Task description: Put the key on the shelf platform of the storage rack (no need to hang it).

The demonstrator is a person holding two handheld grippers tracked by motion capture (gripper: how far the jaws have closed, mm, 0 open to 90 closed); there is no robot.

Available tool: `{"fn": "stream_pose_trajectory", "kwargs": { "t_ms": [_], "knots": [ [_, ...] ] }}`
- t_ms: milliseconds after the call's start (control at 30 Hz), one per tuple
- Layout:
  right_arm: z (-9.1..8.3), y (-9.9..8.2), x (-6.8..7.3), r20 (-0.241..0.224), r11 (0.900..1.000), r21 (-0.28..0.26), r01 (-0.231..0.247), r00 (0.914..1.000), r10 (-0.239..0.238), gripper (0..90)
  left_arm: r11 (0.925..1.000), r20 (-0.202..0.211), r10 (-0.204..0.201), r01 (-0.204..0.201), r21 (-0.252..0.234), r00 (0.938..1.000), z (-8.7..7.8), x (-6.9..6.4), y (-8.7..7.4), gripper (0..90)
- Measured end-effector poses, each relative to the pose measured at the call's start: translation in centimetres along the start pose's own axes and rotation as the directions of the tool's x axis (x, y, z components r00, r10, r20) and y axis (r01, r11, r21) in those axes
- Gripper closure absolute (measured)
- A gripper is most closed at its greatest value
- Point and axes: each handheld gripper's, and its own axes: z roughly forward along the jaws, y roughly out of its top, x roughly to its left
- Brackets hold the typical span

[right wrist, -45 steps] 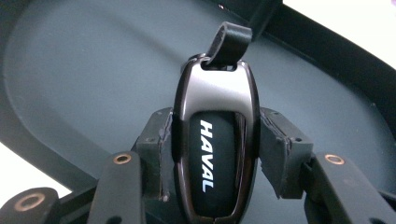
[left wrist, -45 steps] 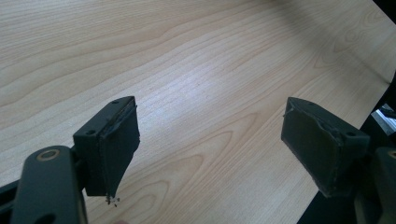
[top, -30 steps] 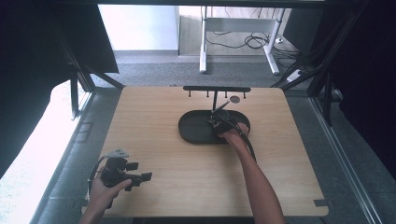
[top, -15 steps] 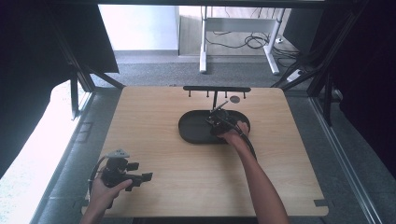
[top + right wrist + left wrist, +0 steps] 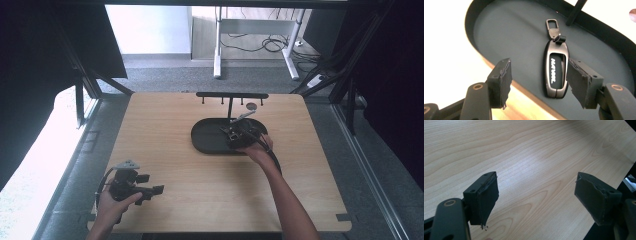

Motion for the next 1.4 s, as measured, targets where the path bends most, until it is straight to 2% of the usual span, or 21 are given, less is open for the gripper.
{"fn": "stream_pose_trajectory", "kwargs": {
  "t_ms": [133,167,333,367,400,467,533,567,667,733,933,1033,1100,1267,1400],
  "knots": [
    [-0.5,-0.8,0.2,-0.011,0.9998,-0.017,0.007,0.9999,-0.007,37.4,1.0,-0.001,0.0,0.0,-0.001,1.0,0.0,0.0,0.0,19.6],
    [-0.7,-1.5,0.3,-0.012,0.9994,-0.028,0.019,0.9997,-0.019,37.3,1.0,-0.001,-0.002,0.002,-0.001,1.0,0.0,0.0,0.0,19.6],
    [-1.6,-3.1,0.7,-0.022,0.9985,-0.053,0.016,0.9996,-0.017,37.4,1.0,0.003,0.005,-0.005,0.005,1.0,0.3,-0.2,0.0,19.6],
    [-2.2,-4.1,0.9,-0.032,0.9978,-0.065,0.013,0.9994,-0.015,37.5,1.0,0.002,0.006,-0.006,0.006,1.0,0.3,-0.2,0.0,19.6],
    [-2.2,-4.1,0.9,-0.032,0.9978,-0.065,0.013,0.9994,-0.015,37.5,1.0,0.004,0.007,-0.007,0.007,1.0,0.4,-0.3,0.0,19.6],
    [-2.6,-5.2,1.0,-0.041,0.9967,-0.08,0.013,0.999,-0.016,38.5,0.9999,0.005,0.008,-0.008,0.008,1.0,0.4,-0.3,0.0,19.5],
    [-2.9,-6.8,1.3,-0.051,0.9961,-0.088,0.004,0.9987,-0.008,38.8,1.0,-0.001,0.004,-0.004,0.006,1.0,0.3,-0.2,0.0,19.5],
    [-2.9,-6.8,1.3,-0.051,0.9961,-0.088,0.004,0.9987,-0.008,38.8,1.0,-0.001,0.004,-0.004,0.006,1.0,0.3,-0.2,0.0,19.6],
    [-3.1,-8.7,1.5,-0.05,0.9955,-0.094,0.009,0.9986,-0.014,38.7,1.0,-0.004,0.001,-0.001,0.004,1.0,0.2,-0.1,0.0,19.6],
    [-3.2,-9.2,1.5,-0.053,0.9954,-0.095,0.008,0.9985,-0.013,38.7,1.0,-0.005,0.0,0.0,0.004,1.0,0.2,-0.1,0.0,19.6],
    [-3.8,-12.0,1.3,-0.058,0.9926,-0.119,-0.024,0.9981,0.018,39.3,1.0,-0.007,-0.005,0.005,0.005,1.0,0.2,0.1,-0.1,19.6],
    [-3.8,-12.7,1.0,-0.053,0.9945,-0.102,-0.022,0.9985,0.017,39.1,1.0,-0.009,-0.005,0.005,0.006,1.0,0.2,0.1,-0.1,19.5],
    [-3.8,-13.0,0.9,-0.054,0.9937,-0.107,-0.034,0.9981,0.029,39.1,1.0,-0.009,-0.006,0.006,0.005,0.9999,0.2,0.1,-0.1,19.6],
    [-4.1,-13.0,0.9,-0.047,0.9907,-0.133,-0.028,0.9986,0.022,38.4,1.0,-0.003,0.0,0.0,0.008,1.0,0.3,-0.1,-0.1,19.6],
    [-4.0,-13.1,0.6,-0.03,0.9919,-0.125,-0.022,0.9994,0.018,37.1,1.0,-0.002,0.001,-0.001,0.008,1.0,0.4,0.0,0.0,19.6]
  ]
}}
